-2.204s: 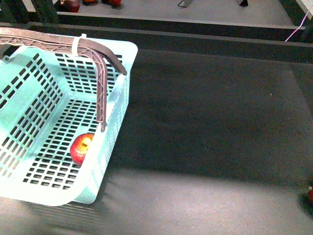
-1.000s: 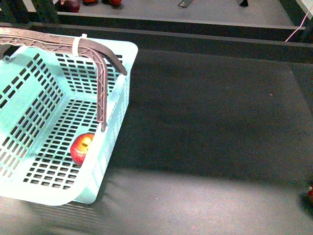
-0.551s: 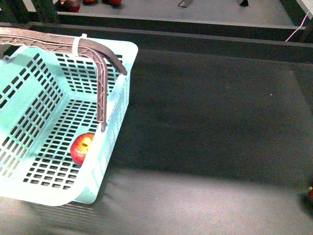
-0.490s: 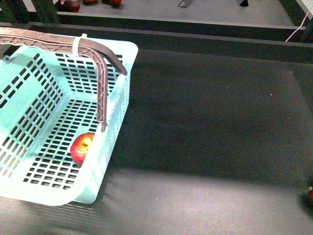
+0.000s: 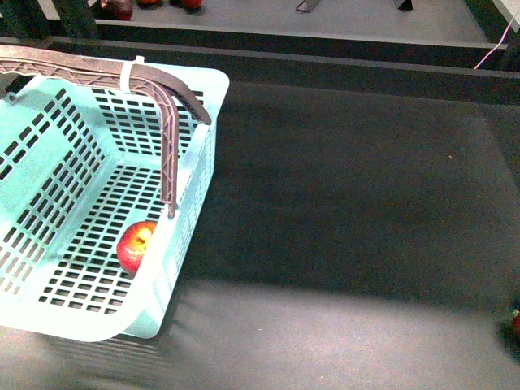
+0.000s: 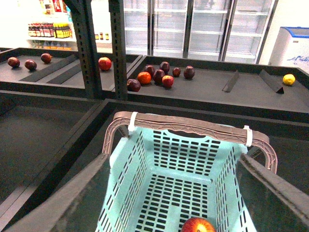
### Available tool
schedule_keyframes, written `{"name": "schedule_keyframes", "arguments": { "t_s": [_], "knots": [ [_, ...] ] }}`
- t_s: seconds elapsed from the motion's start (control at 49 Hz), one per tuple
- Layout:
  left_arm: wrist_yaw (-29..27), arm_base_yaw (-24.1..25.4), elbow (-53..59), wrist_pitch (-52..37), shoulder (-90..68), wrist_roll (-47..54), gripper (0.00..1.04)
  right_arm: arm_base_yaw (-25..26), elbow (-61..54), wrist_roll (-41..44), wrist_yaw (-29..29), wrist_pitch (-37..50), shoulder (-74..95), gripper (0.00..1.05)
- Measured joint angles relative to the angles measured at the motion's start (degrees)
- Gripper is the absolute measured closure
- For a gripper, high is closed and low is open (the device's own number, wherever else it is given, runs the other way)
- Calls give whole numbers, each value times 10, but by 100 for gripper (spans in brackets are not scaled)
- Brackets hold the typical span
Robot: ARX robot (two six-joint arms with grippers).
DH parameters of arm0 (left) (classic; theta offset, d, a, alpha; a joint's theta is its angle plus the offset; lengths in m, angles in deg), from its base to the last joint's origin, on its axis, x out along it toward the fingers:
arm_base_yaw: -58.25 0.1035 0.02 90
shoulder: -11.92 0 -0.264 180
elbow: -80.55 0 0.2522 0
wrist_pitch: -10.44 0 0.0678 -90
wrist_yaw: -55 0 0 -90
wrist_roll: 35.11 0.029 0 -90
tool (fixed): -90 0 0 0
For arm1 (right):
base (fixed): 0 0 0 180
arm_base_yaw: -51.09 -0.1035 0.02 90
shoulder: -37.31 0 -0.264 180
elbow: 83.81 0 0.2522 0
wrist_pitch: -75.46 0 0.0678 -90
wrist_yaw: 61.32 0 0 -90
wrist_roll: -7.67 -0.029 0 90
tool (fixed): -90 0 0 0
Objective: Pick apple with right arm and hold basket with left
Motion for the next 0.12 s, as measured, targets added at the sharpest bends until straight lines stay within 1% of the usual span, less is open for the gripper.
{"name": "schedule_keyframes", "arguments": {
  "t_s": [0.082, 0.122],
  "knots": [
    [0, 0, 0, 0, 0, 0, 6, 0, 0, 0, 0, 0, 0, 9],
    [0, 0, 0, 0, 0, 1, 5, 0, 0, 0, 0, 0, 0, 9]
  ]
}}
